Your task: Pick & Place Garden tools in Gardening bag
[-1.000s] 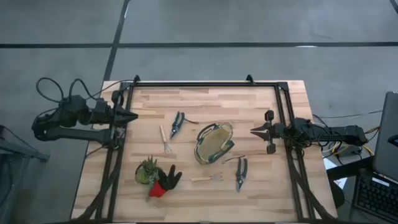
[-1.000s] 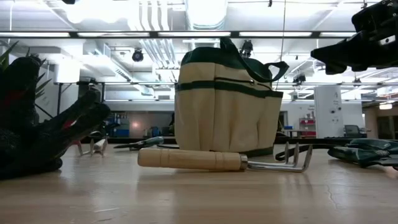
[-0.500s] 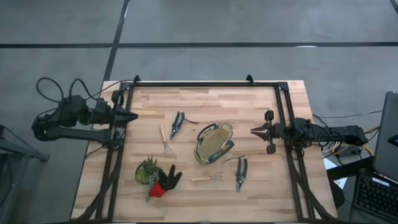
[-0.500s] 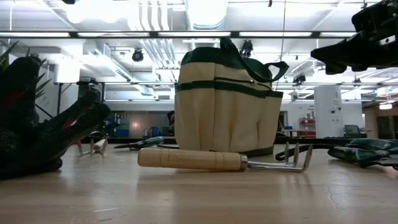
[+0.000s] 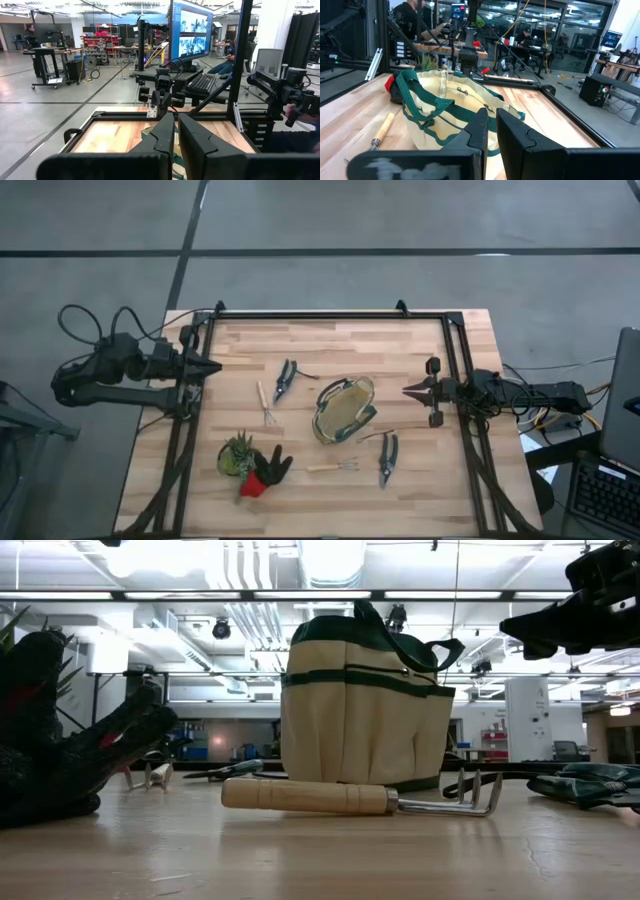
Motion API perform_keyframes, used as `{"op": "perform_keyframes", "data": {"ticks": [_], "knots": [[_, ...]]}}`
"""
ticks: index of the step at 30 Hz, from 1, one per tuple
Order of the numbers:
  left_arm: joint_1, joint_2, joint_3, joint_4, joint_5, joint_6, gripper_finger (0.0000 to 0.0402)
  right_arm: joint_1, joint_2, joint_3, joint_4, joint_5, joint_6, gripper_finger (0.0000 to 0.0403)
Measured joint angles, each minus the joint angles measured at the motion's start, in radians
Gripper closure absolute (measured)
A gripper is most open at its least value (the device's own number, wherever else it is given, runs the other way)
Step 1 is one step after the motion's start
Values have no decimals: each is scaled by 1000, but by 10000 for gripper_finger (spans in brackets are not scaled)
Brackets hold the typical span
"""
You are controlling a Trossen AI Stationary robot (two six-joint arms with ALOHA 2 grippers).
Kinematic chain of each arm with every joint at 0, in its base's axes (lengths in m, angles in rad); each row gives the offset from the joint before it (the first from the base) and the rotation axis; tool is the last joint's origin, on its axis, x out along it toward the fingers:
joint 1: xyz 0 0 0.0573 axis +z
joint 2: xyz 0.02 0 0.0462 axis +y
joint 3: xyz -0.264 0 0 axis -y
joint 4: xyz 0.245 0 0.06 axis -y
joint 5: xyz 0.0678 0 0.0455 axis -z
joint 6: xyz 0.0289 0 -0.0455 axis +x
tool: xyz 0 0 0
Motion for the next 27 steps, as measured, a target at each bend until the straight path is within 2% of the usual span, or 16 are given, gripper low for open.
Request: {"op": "perform_keyframes", "data": {"ticks": [19,27], "knots": [[0,0,0,4,0,3,371,0,0,0,0,0,1,369],[0,11,0,146,0,17,371,0,0,0,0,0,1,369]]}}
